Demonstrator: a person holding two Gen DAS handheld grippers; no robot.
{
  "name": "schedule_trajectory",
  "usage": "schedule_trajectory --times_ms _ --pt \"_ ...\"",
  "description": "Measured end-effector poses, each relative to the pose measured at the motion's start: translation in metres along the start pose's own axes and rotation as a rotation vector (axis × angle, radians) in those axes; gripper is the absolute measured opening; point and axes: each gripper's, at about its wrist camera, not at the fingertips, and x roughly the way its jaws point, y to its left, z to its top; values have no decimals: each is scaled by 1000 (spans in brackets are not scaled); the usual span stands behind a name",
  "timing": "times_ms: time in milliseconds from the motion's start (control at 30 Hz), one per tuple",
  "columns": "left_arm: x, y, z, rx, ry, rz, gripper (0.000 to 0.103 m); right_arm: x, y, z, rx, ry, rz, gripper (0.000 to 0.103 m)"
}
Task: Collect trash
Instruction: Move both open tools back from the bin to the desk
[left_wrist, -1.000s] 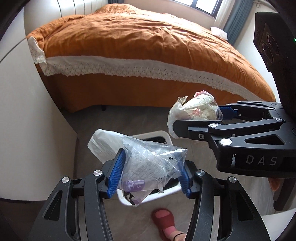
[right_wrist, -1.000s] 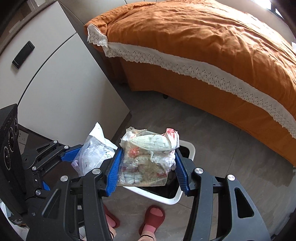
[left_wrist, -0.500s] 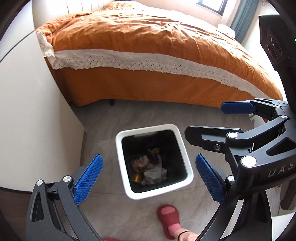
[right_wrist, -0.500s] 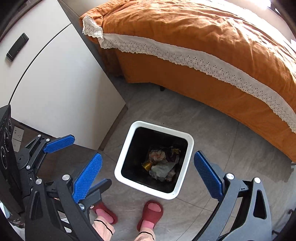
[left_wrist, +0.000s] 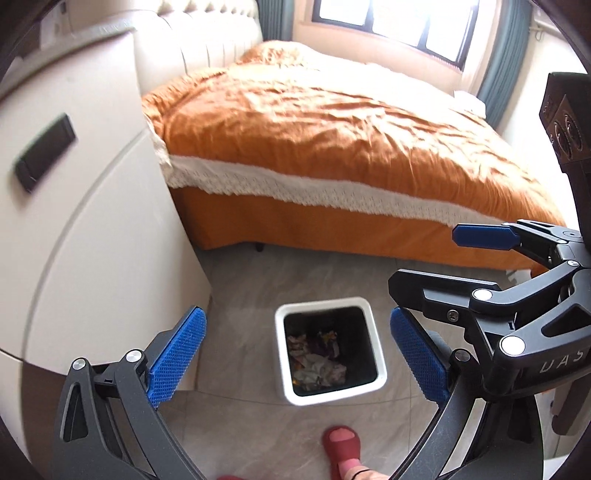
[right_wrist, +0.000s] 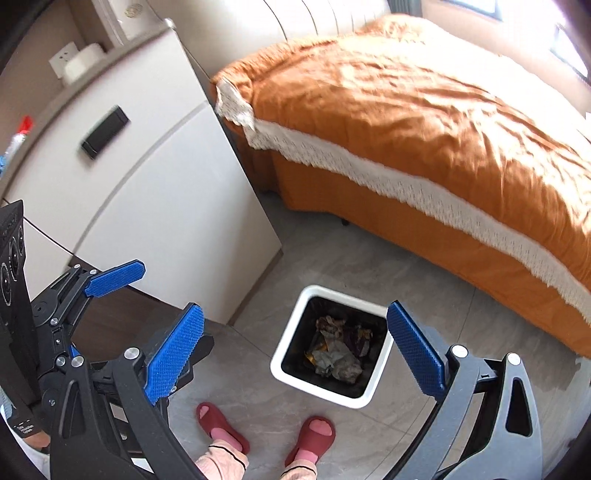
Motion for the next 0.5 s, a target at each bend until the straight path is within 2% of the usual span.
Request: schedule_trajectory --times_ms 133,233,500 --pt "-44 11 19 -13 -53 57 98 -41 32 25 -78 -98 5 99" --pt "-71 23 29 -27 -59 108 98 -66 55 43 -132 -161 20 99" --pt "-168 68 48 -131 -161 204 98 -119 128 92 -259 -281 114 99"
